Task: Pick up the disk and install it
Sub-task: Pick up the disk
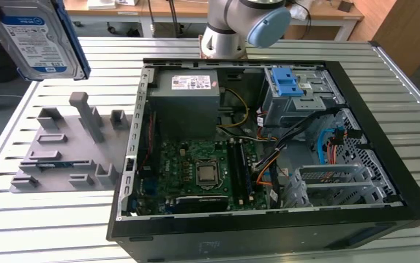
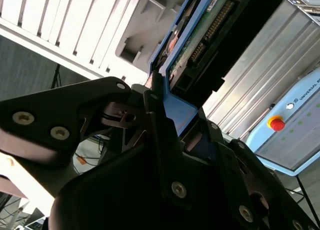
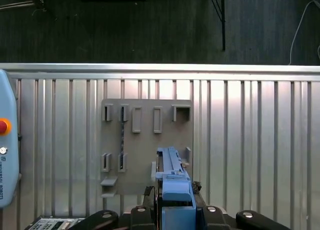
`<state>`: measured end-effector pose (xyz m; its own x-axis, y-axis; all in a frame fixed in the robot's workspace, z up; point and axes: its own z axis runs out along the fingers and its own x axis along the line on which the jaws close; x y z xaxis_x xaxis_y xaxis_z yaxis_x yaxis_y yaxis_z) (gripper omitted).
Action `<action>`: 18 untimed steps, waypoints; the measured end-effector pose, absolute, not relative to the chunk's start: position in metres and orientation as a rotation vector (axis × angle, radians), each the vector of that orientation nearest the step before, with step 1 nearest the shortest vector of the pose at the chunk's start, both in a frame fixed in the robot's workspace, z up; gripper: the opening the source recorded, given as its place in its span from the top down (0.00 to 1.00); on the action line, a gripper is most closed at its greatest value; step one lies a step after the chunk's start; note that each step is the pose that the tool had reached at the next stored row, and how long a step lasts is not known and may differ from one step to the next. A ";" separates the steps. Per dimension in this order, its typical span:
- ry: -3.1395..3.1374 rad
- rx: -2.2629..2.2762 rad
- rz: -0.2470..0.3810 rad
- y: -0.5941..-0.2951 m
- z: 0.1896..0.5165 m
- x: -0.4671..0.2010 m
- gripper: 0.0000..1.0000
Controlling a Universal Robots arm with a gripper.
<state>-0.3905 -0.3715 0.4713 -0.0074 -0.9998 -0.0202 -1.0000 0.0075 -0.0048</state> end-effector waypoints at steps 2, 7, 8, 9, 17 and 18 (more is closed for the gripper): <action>2.217 -2.201 0.017 -0.372 0.471 -0.387 0.64; 2.217 -2.201 0.017 -0.372 0.471 -0.378 0.64; 2.217 -2.201 0.017 -0.372 0.471 -0.376 0.64; 2.217 -2.201 0.017 -0.372 0.471 -0.374 0.64; 2.217 -2.201 0.017 -0.372 0.471 -0.356 0.64; 2.217 -2.201 0.017 -0.372 0.471 -0.354 0.64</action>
<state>-0.3538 -0.3723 0.4713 -0.0074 -0.9998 -0.0203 -1.0000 0.0075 -0.0049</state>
